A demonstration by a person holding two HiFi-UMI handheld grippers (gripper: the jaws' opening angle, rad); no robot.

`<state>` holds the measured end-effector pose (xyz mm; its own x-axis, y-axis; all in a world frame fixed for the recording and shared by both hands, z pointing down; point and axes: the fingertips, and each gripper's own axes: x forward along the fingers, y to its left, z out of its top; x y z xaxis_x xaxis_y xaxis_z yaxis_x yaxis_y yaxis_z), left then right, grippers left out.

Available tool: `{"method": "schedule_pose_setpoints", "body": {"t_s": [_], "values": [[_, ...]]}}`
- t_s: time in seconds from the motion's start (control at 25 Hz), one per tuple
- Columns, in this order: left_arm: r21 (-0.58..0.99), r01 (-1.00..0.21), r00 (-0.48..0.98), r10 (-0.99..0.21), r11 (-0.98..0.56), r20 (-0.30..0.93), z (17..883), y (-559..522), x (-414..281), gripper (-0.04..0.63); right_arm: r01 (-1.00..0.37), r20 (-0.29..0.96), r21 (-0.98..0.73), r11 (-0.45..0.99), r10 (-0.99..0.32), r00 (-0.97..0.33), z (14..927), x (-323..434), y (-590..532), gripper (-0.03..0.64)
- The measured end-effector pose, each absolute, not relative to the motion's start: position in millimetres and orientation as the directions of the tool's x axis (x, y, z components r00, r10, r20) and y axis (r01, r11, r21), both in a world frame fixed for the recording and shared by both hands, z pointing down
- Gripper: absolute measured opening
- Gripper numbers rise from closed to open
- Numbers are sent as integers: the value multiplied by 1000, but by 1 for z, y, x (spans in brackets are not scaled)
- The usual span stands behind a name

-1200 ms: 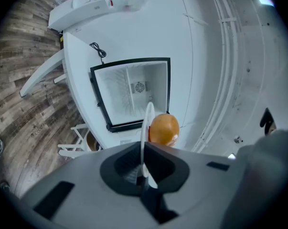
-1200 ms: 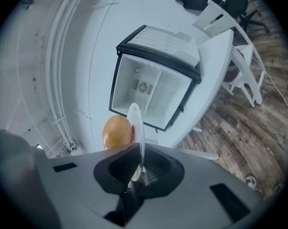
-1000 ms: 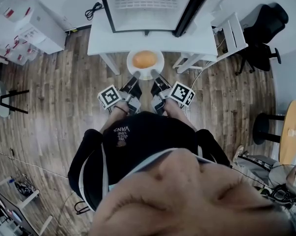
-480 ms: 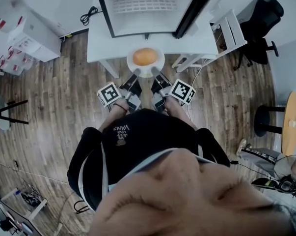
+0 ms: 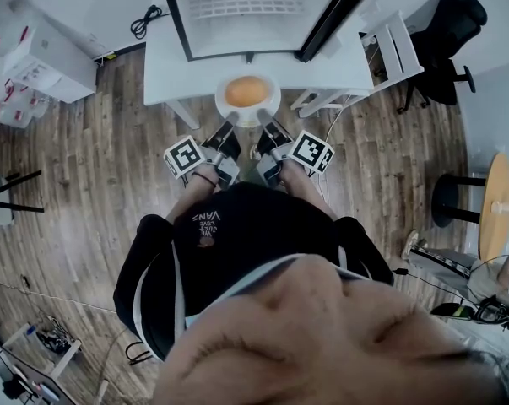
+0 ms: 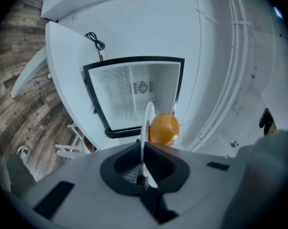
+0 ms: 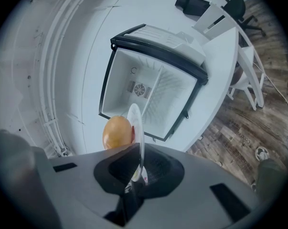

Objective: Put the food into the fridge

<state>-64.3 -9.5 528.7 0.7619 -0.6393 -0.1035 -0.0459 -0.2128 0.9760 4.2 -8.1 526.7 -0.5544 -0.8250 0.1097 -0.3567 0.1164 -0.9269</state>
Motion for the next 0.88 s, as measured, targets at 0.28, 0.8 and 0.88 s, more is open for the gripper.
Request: {"method": "schedule_pose_setpoints", "body": {"t_s": [0.28,0.8,0.88], "values": [[976,-52,756,-646,-213,-101,526,-32,-60,26,-352,105,-928,123,-819,-564,525,9,-31,23],[975,-62,736,-670,-211,-98,524,-86,-52,26,-347,103,-928,136,-800,-591,522,16,-87,22],[975,-63,735,-670,-213,-99,522,-94,-52,26,-349,103,-927,139,-798,-594,521,16,-96,23]]}}
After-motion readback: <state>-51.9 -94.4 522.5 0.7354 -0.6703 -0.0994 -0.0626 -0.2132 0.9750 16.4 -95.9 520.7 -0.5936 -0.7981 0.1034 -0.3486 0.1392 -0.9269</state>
